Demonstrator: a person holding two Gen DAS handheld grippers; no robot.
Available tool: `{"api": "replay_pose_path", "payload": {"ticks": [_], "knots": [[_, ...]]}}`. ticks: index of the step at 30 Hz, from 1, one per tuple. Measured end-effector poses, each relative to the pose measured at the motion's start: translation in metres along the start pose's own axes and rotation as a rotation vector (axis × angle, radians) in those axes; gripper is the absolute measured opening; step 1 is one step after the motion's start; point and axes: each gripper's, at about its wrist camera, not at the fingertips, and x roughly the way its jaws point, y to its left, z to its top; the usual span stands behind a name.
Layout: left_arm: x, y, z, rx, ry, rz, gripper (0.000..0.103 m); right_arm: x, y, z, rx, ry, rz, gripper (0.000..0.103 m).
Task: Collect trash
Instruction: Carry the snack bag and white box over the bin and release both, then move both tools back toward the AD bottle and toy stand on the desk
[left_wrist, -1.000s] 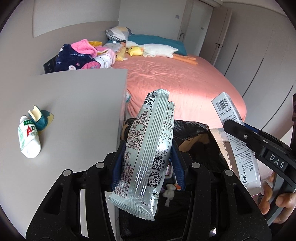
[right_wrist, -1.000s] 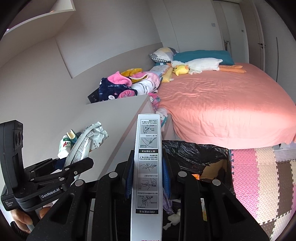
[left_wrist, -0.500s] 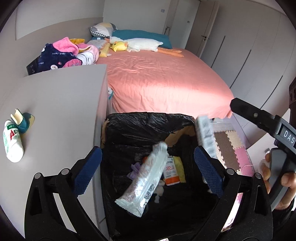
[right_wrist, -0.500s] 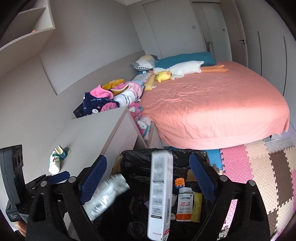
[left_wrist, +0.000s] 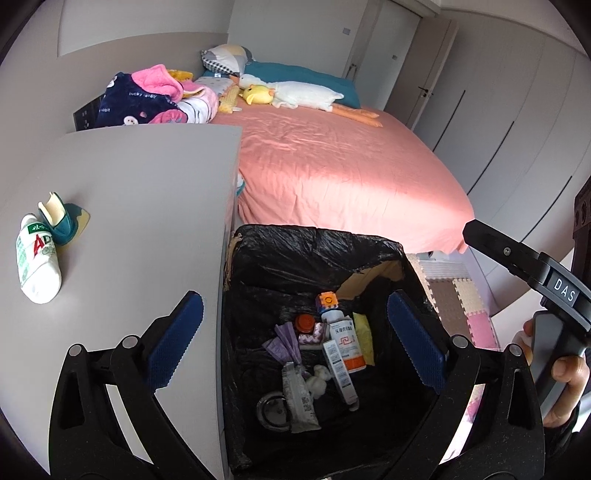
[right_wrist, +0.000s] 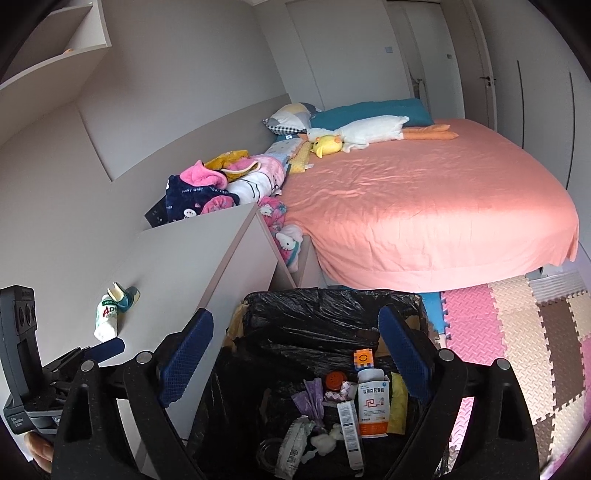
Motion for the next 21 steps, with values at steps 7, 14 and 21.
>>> {"api": "replay_pose_path", "payload": {"ticks": [7, 14, 21], "knots": [[-0.003, 0.016, -0.003, -0.02, -0.004, 0.022, 0.097, 0.011, 0.014, -0.003, -0.019, 0.017, 0.012, 0.091], [-0.006, 0.039, -0.004, -0.045, -0.009, 0.068, 0.097, 0.025, 0.033, -0.004, -0.039, 0.032, 0.036, 0.091], [-0.011, 0.061, -0.004, -0.074, -0.019, 0.107, 0.097, 0.041, 0.054, -0.004, -0.064, 0.054, 0.062, 0.091]]}}
